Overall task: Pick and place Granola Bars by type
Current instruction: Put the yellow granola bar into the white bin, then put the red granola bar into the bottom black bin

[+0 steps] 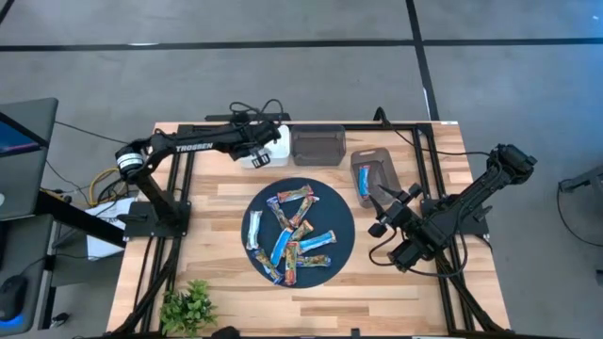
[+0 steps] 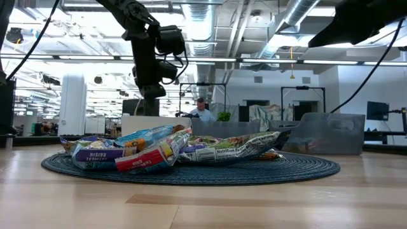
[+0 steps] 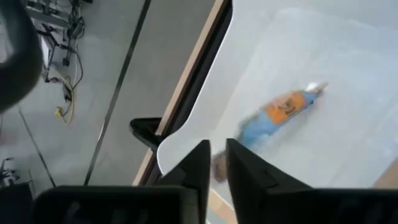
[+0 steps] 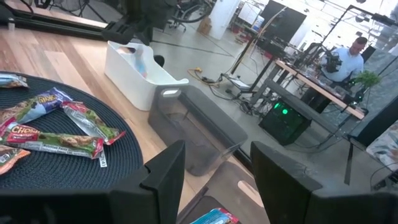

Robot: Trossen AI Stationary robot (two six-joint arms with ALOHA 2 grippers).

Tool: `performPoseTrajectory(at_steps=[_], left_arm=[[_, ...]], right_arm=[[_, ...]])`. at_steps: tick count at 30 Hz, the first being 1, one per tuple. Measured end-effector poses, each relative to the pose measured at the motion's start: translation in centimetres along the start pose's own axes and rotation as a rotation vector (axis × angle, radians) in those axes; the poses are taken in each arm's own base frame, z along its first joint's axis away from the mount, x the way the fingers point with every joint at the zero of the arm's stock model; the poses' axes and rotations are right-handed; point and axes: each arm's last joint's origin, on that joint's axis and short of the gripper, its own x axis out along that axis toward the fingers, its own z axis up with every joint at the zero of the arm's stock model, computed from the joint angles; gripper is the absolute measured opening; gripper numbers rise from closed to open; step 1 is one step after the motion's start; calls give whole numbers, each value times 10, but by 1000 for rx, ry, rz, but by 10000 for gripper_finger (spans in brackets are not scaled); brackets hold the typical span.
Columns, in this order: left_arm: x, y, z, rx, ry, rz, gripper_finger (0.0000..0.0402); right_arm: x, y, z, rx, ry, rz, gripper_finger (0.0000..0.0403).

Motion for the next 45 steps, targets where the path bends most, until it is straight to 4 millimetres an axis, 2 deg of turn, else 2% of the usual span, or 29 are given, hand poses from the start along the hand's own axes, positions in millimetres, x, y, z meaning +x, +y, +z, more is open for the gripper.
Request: performPoseTrajectory(at_steps=[5,8,12,17,21,25,32,37,39,42,45], left_arm=[[-2,-3,2,33,-21,-21,98],[-9,-8,3,58,-48,-76,110],[-36,-17,3,107,-142,-203,106],[-83,-28,-8,171,-254,-347,85],[-114,-41,-31,201,-410,-404,65],[-127,-51,-64,186,-639,-475,50],[-117,-71,-131,148,-992,-685,41],[-102,-87,-172,135,-1207,-767,41],[-103,-88,-181,168,-1302,-759,41],[-114,-81,-186,163,-1415,-769,41],[-116,-81,-191,198,-1411,-795,41]], right_arm=[[0,1,0,15,-1,3,177],[1,4,-3,12,-4,7,177],[5,12,-7,-39,-9,16,177],[11,24,2,-68,9,66,177],[15,39,12,-92,34,188,177],[23,59,18,-201,34,395,177],[51,87,32,-284,-63,815,177],[78,89,47,-255,-57,913,177],[89,91,50,-233,-38,992,177],[104,94,54,-221,-4,1055,177],[116,99,54,-266,36,1024,177]])
